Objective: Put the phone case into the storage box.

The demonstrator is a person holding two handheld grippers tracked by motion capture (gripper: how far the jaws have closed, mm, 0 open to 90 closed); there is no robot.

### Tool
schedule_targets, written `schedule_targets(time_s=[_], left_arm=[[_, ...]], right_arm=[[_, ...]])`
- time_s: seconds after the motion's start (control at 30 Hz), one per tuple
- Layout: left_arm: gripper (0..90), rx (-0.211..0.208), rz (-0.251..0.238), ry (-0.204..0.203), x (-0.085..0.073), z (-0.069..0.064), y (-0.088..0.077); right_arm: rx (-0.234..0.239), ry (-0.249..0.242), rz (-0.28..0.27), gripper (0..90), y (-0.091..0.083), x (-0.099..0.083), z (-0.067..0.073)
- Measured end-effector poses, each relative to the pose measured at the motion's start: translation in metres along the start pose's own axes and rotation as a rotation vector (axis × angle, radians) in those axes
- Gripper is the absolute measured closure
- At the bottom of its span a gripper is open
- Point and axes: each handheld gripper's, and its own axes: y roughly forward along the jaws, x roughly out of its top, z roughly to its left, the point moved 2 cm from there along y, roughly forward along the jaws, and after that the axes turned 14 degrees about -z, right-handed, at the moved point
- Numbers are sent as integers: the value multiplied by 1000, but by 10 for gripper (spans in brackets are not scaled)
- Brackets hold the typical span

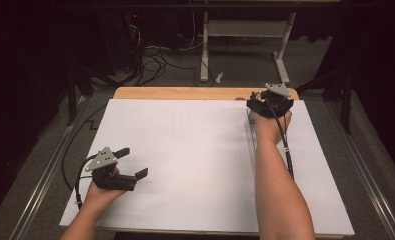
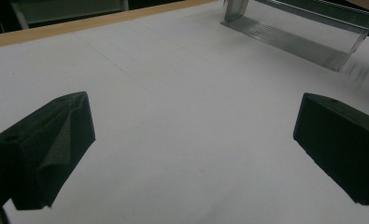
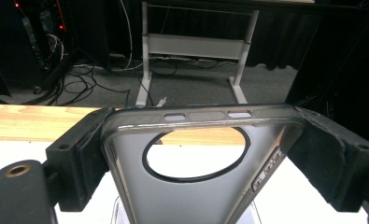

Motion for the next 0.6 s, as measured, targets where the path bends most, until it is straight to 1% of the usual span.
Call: schedule_targets(time_s=[0.43, 0.6], left_arm=[[2, 0, -3, -2, 0, 0, 0], [3, -2, 1, 1, 0, 0, 0]], right_arm=[[28, -13, -6, 119, 2, 0, -2], [36, -10, -8, 114, 3, -1, -3]])
